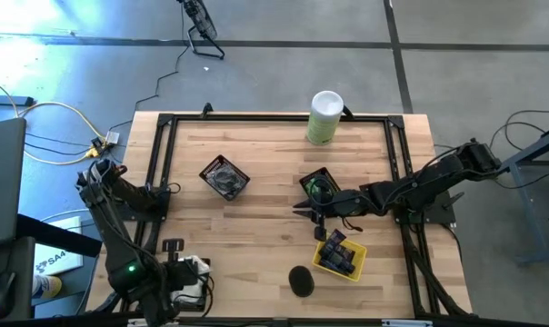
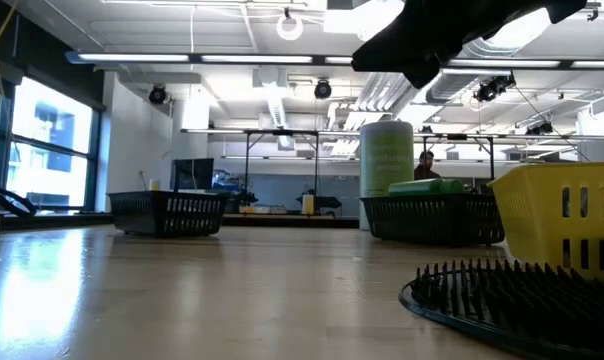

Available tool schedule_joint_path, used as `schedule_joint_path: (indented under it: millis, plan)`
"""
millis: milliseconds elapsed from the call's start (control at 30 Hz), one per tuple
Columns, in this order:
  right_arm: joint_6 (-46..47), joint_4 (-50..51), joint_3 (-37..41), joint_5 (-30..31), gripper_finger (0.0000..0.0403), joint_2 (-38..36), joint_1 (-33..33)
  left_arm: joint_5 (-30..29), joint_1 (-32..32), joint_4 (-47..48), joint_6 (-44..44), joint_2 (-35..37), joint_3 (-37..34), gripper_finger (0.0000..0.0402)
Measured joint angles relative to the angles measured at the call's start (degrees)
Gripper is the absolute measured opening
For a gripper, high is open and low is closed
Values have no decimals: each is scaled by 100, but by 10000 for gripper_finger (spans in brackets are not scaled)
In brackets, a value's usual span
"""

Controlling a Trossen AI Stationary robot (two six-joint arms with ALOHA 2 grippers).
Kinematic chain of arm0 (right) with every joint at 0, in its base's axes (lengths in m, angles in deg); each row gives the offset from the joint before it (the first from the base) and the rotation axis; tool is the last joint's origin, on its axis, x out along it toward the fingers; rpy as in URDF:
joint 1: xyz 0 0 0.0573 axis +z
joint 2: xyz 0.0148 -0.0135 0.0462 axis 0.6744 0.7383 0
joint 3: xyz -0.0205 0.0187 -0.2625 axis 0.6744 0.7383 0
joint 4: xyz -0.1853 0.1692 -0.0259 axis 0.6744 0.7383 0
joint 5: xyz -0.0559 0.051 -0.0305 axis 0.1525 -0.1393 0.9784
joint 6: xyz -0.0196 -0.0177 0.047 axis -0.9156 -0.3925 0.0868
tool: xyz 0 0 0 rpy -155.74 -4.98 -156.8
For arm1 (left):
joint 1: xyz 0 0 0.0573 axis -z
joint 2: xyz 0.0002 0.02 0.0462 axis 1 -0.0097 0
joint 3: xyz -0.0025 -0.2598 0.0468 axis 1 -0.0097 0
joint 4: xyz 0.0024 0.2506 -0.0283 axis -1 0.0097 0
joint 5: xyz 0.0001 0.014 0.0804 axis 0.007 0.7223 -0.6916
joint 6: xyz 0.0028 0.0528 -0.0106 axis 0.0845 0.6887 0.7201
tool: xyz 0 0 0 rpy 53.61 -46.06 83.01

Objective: Pick & Place Travel size toiletries
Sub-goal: Put the cotton pack into the bottom left black bin

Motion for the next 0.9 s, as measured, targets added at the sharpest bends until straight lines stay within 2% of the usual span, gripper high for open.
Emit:
schedule_joint_path:
  millis: [300,500,700,900]
  plan:
    - [-148,7,0,2,55,0,-1,44,359,-164,-385,0,0,0]
    - [-148,7,0,2,55,0,-1,-402,562,-112,-547,0,0,0]
    - [-122,7,0,0,55,0,0,-513,550,39,-543,-3,-17,0]
    - [-109,7,0,0,55,0,1,-491,552,-331,-549,-3,-621,0]
